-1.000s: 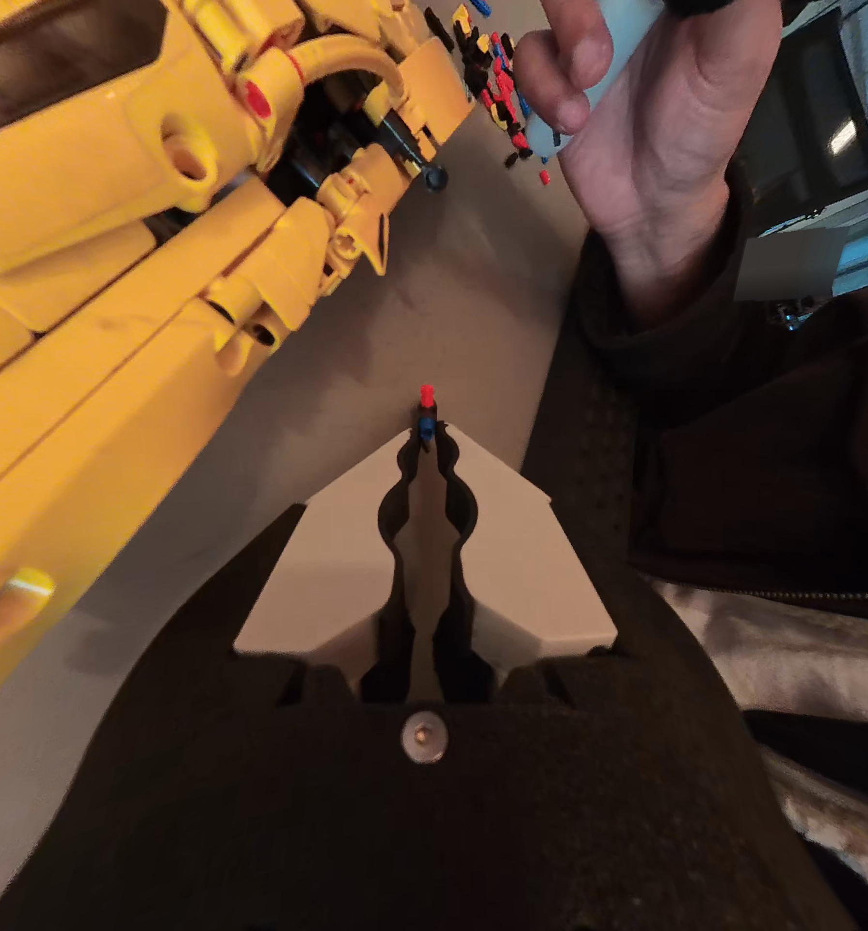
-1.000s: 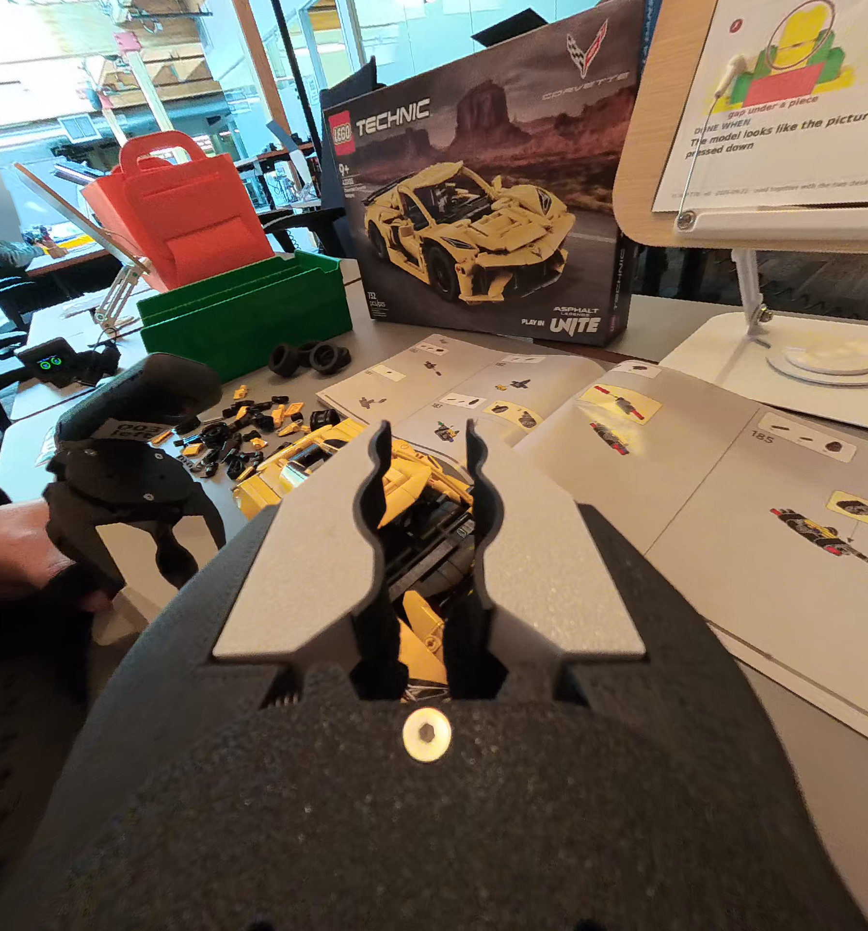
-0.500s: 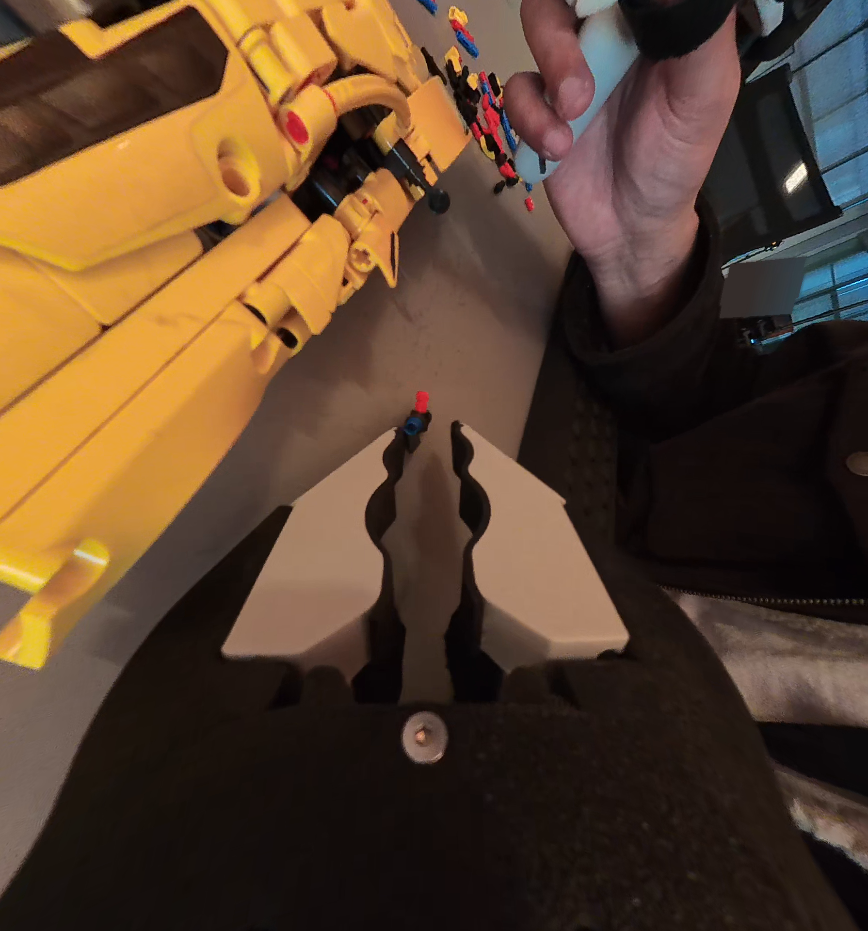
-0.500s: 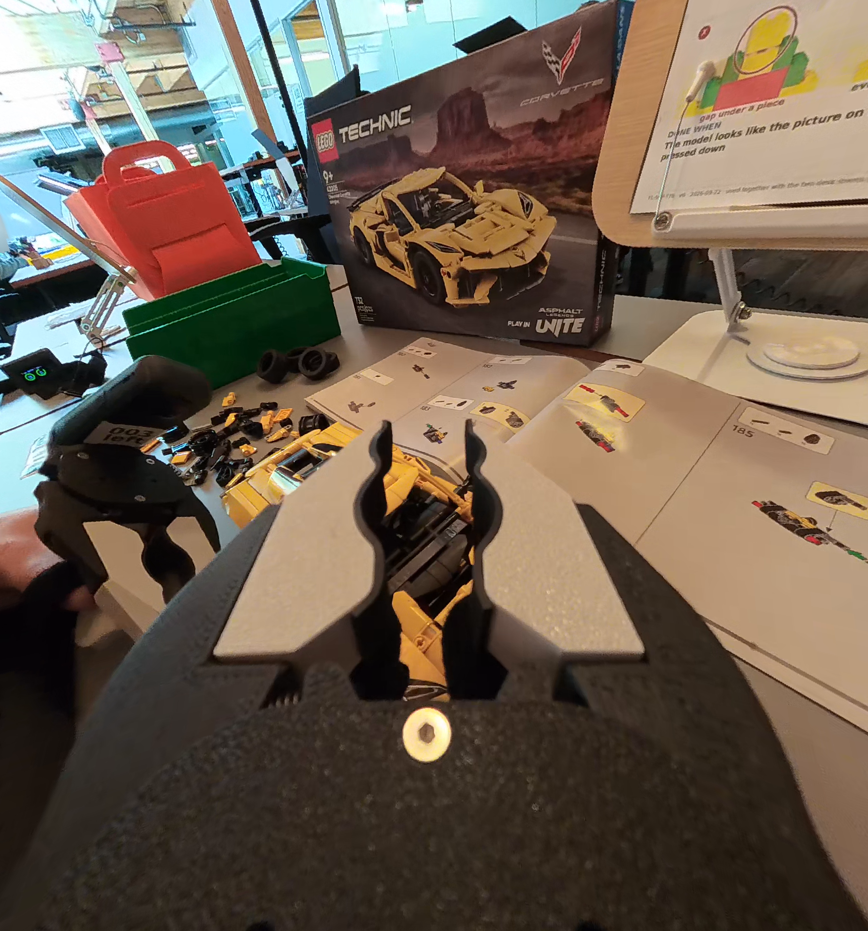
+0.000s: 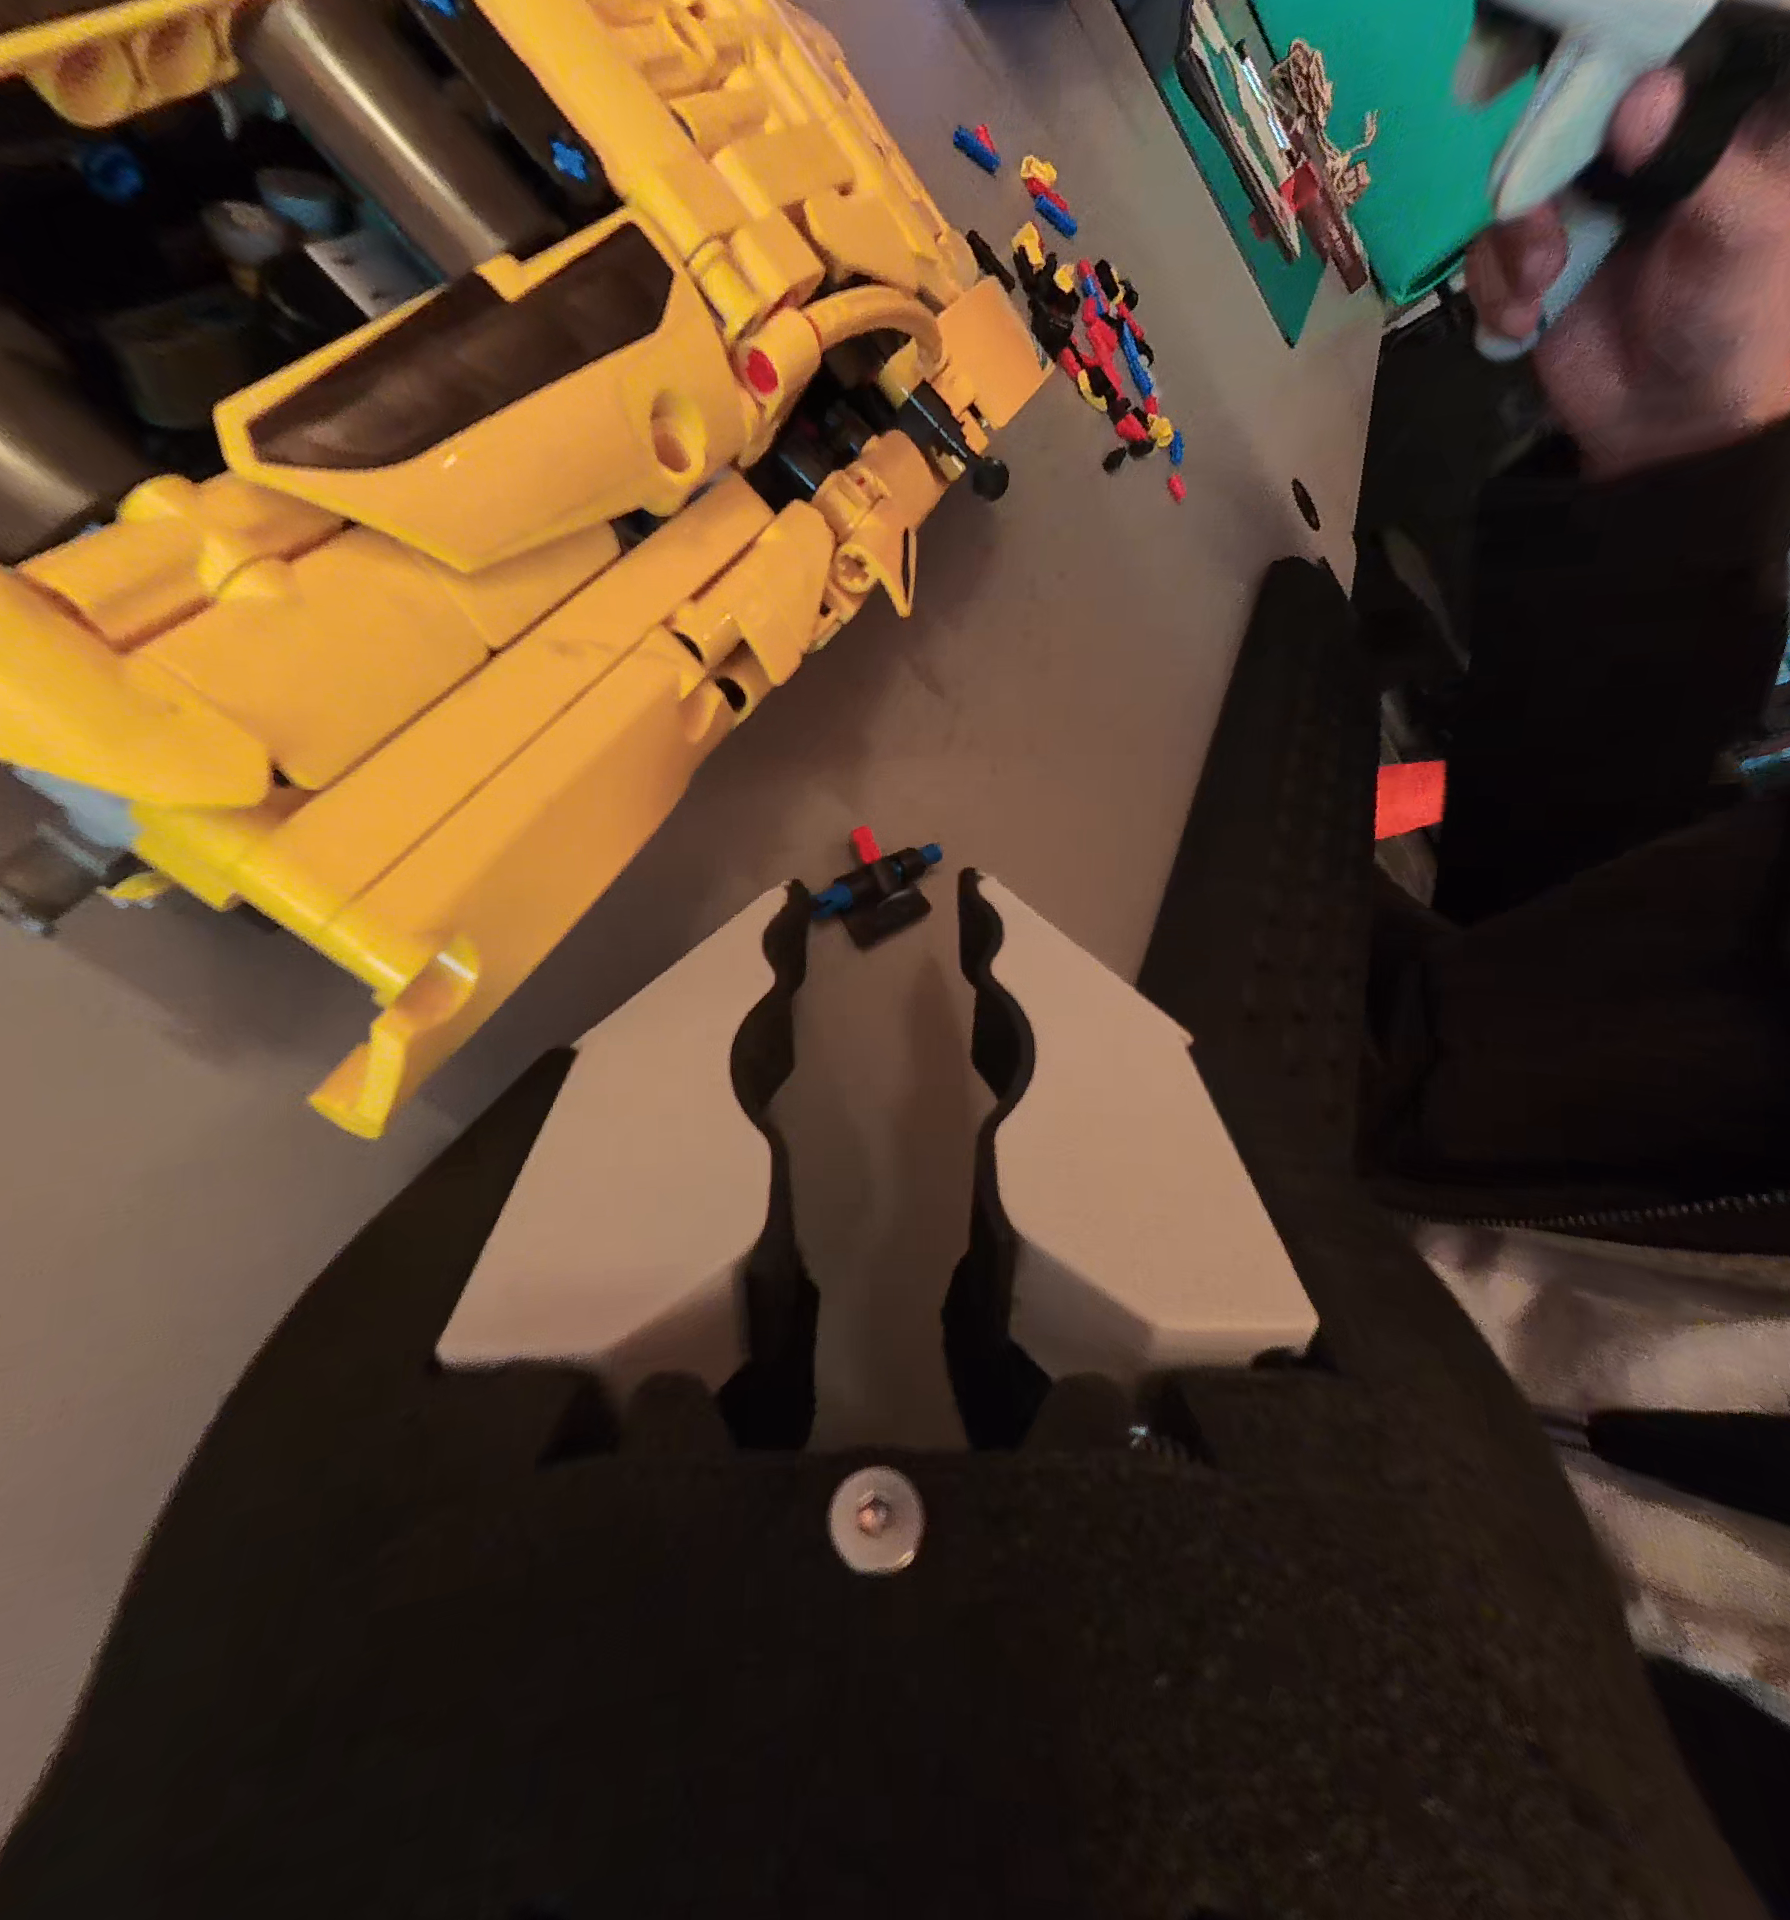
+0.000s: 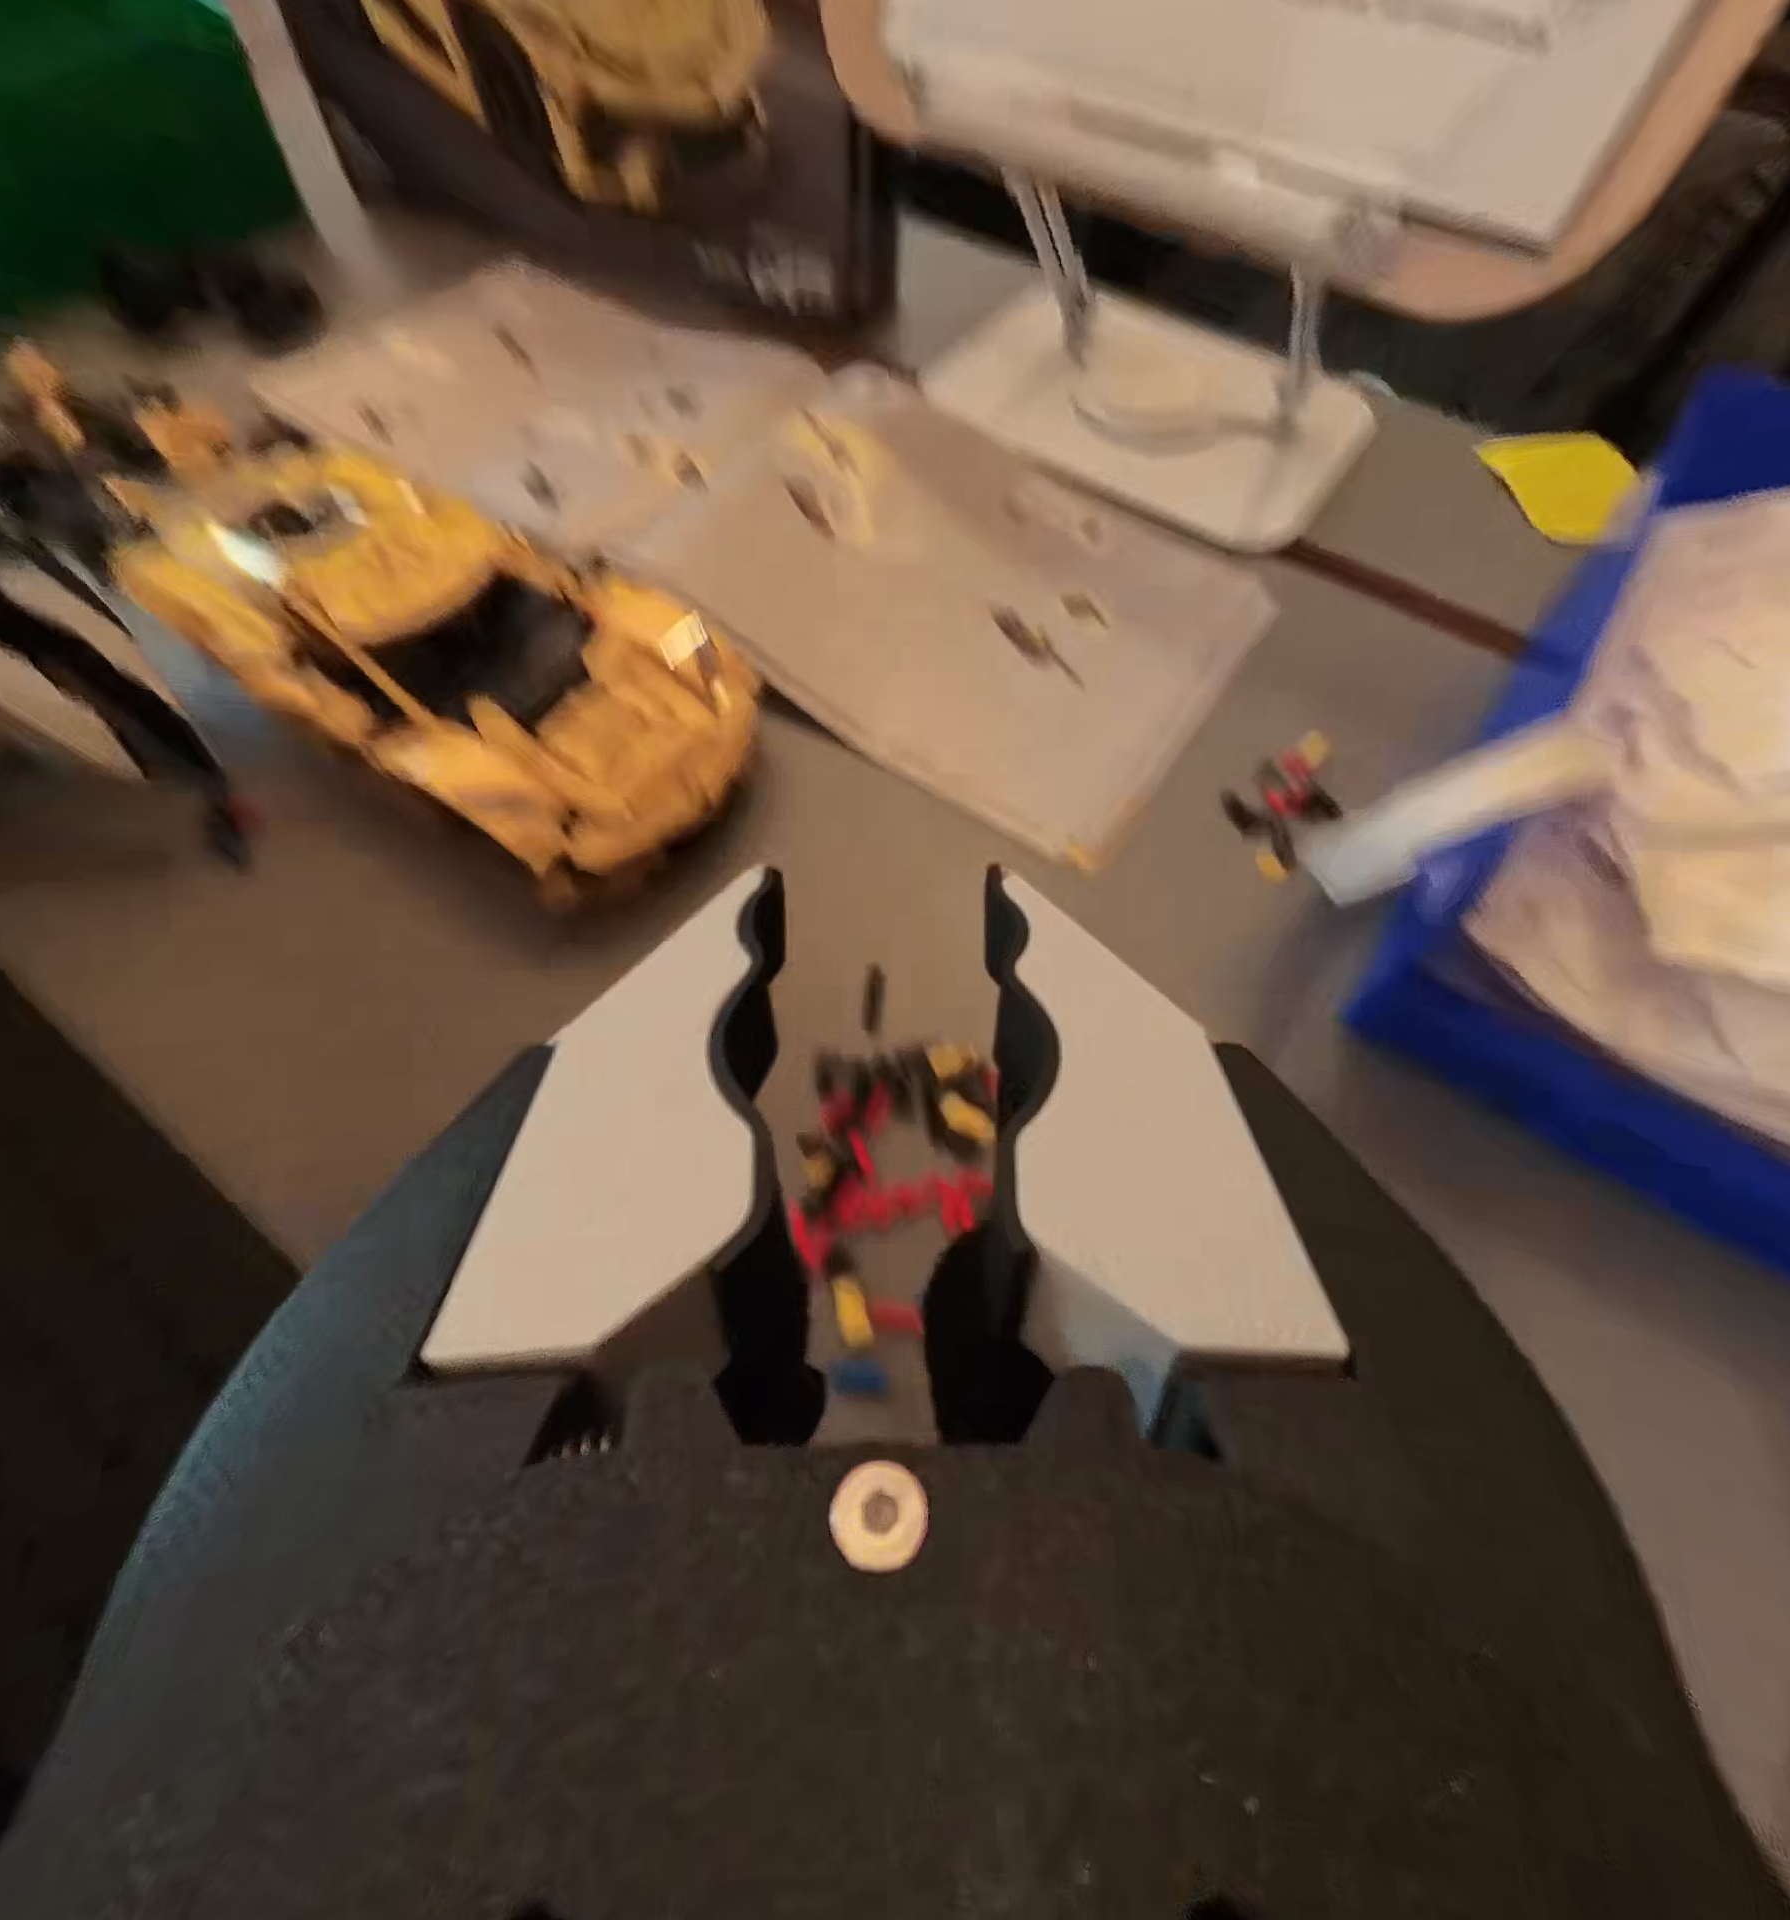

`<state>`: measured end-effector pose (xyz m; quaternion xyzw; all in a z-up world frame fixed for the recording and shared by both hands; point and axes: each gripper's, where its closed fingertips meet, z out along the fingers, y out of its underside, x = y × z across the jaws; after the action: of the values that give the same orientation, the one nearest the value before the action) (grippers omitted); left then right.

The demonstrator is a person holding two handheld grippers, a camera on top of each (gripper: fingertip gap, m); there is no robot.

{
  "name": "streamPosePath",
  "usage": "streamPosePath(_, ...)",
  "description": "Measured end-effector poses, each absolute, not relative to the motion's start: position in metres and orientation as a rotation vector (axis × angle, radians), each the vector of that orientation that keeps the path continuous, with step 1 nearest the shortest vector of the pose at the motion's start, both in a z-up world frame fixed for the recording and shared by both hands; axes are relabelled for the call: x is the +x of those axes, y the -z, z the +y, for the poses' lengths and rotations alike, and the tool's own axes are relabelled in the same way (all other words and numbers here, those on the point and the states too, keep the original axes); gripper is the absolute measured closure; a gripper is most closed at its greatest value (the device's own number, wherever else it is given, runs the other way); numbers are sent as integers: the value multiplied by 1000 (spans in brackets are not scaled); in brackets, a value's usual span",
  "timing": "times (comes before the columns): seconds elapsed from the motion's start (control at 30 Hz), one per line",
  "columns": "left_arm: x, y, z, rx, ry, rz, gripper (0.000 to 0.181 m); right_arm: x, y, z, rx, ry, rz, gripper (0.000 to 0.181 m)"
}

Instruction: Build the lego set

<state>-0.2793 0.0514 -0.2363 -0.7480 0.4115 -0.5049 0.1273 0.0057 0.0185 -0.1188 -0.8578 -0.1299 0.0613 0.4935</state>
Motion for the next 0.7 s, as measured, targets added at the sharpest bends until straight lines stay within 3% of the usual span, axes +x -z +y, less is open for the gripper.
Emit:
streamPosePath(0.27,-289,204,83,-2008,1401,1022,153,29,209,-52,-2265,-130,-240,158)
streamPosePath(0.7,-349,152,165,-1755,1089,613,155,66,247,-40,-2327,17,-322,165)
